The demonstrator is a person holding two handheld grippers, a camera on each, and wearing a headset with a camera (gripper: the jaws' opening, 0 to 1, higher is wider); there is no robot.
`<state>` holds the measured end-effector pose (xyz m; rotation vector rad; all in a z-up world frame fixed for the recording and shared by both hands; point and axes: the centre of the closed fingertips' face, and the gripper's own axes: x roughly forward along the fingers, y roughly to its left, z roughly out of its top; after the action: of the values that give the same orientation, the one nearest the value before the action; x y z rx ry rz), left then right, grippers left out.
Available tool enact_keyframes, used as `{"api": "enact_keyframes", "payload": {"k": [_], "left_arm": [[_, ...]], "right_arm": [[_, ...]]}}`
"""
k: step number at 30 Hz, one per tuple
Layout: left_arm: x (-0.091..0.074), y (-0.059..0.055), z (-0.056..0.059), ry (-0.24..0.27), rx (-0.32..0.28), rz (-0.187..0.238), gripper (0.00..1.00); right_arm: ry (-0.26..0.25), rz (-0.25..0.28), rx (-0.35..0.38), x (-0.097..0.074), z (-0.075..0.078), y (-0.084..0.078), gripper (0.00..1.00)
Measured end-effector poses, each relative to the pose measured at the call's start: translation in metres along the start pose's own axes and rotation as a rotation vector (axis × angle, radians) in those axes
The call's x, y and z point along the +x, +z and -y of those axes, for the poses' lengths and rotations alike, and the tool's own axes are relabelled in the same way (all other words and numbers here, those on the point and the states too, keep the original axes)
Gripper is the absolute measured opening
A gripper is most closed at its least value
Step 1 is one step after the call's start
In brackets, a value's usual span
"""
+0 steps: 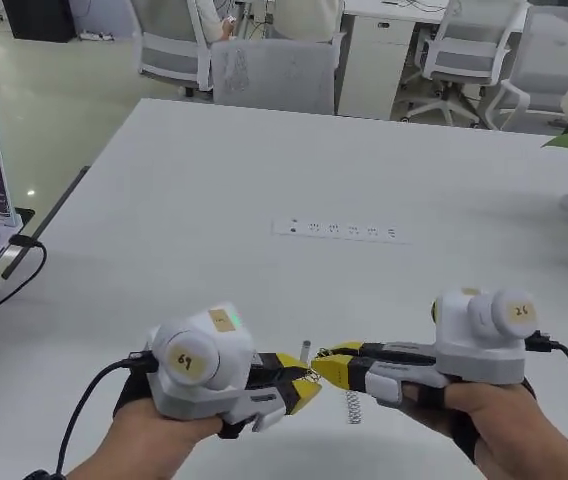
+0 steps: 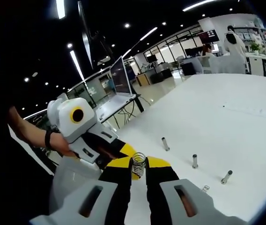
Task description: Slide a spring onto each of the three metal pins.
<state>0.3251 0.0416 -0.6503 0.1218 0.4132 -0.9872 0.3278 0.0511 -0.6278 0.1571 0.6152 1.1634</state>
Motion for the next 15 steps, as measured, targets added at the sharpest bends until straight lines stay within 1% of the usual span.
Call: {"api": "enact_keyframes", "payload": {"k": [4, 6, 8, 11, 15], "left_arm": [[0.0, 0.005, 0.001, -0.008, 0.004, 0.015, 0.02], [-0.001, 0.009, 0.003, -0.016, 0.003, 0.029, 0.02], [-0.001, 0.013, 0.003, -0.025, 0.009, 0.039, 0.02], [-0.002, 0.018, 0.005, -0.037, 0.014, 0.05, 0.02], [-0.002, 0.024, 0.007, -0.054, 0.025, 0.064, 0.02]], "right_arm": [[0.008, -0.02, -0.026, -0.002, -0.001, 0.001, 0.09], [0.01, -0.043, -0.049, -0.003, -0.001, 0.0, 0.09], [0.02, -0.06, -0.065, -0.005, -0.003, 0.001, 0.11], [0.037, -0.071, -0.084, -0.009, -0.005, 0.005, 0.15], [0.055, -0.114, -0.139, -0.015, -0.005, 0.01, 0.19]]}}
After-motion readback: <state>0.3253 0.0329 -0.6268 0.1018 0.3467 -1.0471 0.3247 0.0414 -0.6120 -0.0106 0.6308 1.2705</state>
